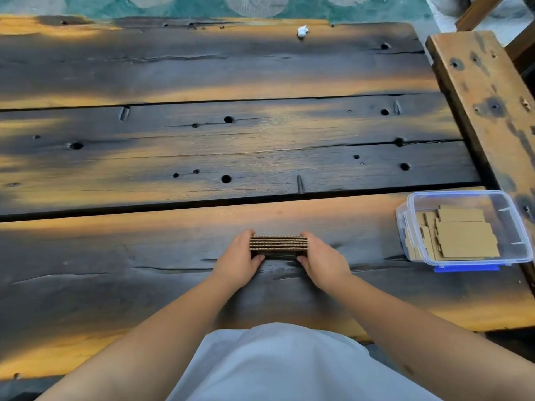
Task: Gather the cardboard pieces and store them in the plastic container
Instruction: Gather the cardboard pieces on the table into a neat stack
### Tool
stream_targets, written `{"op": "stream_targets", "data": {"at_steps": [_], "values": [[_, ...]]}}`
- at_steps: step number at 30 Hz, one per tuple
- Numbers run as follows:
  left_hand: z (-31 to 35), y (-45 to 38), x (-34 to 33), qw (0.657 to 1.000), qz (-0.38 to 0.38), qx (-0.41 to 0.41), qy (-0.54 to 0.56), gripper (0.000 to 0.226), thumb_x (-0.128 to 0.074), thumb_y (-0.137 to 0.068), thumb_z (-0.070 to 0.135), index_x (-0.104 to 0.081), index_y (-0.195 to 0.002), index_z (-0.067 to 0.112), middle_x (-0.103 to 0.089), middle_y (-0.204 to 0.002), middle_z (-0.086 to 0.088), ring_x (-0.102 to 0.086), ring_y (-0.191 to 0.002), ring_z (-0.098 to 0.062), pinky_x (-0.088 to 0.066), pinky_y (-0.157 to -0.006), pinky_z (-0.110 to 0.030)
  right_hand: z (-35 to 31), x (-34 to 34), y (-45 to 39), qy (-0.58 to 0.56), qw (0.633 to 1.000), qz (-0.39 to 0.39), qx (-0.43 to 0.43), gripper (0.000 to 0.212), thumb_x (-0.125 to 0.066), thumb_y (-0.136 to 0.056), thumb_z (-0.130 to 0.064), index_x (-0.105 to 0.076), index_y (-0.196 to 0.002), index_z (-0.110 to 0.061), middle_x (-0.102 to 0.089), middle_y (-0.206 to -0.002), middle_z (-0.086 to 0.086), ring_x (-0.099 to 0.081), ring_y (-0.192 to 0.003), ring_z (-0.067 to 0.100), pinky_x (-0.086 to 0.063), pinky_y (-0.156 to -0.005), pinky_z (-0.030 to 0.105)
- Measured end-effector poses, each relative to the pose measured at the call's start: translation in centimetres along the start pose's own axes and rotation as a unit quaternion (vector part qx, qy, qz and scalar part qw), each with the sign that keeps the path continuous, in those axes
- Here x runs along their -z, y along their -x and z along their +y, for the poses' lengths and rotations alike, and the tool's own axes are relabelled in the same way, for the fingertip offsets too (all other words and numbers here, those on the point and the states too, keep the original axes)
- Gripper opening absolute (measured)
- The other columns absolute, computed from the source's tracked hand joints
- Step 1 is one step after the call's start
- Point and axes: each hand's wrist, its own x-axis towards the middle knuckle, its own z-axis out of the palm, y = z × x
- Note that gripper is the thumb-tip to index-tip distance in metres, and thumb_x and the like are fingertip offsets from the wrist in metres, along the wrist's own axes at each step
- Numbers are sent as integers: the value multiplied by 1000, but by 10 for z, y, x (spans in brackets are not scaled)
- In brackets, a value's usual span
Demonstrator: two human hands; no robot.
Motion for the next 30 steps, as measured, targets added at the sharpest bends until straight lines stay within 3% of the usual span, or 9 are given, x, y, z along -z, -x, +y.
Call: {"op": "stream_targets", "data": {"at_steps": [4,7,11,13,16,18,21,28,30], "values": [[1,-2,2,999,17,6,-36,17,-56,-93,34,-45,-95,22,-59,-99,-3,-59,-93,-27,-50,-73,-40,-2,0,-2,-6,1000,11,3,16,-49,-96,-35,-43,-104,-23,-66,-97,3,-63,-86,29,-53,-66,42],[0,-3,12,999,0,-4,-43,15,-56,-93,33,-50,-97,19,-63,-101,-4,-60,-95,-26,-51,-76,-41,-2,8,-3,7,1000,-2,23,21,-46,-97,-40,-43,-98,-20,-65,-86,4,-62,-79,31,-49,-59,41],[-2,1,22,999,-18,-18,-24,22,-60,-92,35,-52,-103,18,-66,-100,-3,-62,-95,-28,-51,-78,-40,2,16,-2,-63,997,-17,28,25,-51,-96,-38,-37,-86,-20,-45,-67,-8,-52,-70,26,-33,-55,36],[-3,4,26,1000,-13,-16,3,30,-62,-91,37,-53,-111,17,-66,-102,-4,-62,-94,-27,-53,-81,-42,2,18,-1,-117,993,-2,10,23,-55,-95,-37,-48,-105,-18,-48,-71,-11,-52,-74,22,-37,-61,34],[-2,10,29,998,-3,3,58,39,-66,-88,39,-55,-121,21,-68,-105,-1,-63,-92,-19,-54,-83,-39,1,22,2,-185,982,7,-24,36,-58,-93,-36,-52,-124,-19,-66,-95,4,-61,-89,25,-51,-79,40],[1,13,30,996,5,14,85,37,-70,-85,38,-58,-117,23,-67,-91,1,-62,-81,-16,-54,-73,-33,0,22,6,-227,973,13,-34,29,-62,-91,-32,-55,-118,-22,-68,-96,6,-63,-90,24,-53,-79,39],[7,20,32,984,13,45,170,28,-74,-83,31,-60,-106,22,-58,-76,5,-57,-70,-14,-48,-62,-29,-5,21,13,-291,955,30,-46,20,-65,-90,-25,-57,-108,-26,-65,-86,-10,-63,-81,13,-48,-64,23],[16,33,41,958,-30,55,278,26,-72,-85,19,-58,-106,11,-69,-107,-9,-66,-89,-14,-55,-75,-24,-15,24,31,-390,915,45,-89,10,-63,-92,-18,-59,-100,-20,-67,-92,0,-65,-89,21,-54,-75,33],[20,34,45,957,-36,56,282,25,-71,-86,18,-59,-106,9,-69,-110,-11,-66,-95,-20,-56,-86,-35,-18,26,35,-403,908,49,-101,14,-63,-92,-19,-60,-105,-16,-69,-97,4,-67,-93,24,-55,-77,35]]}}
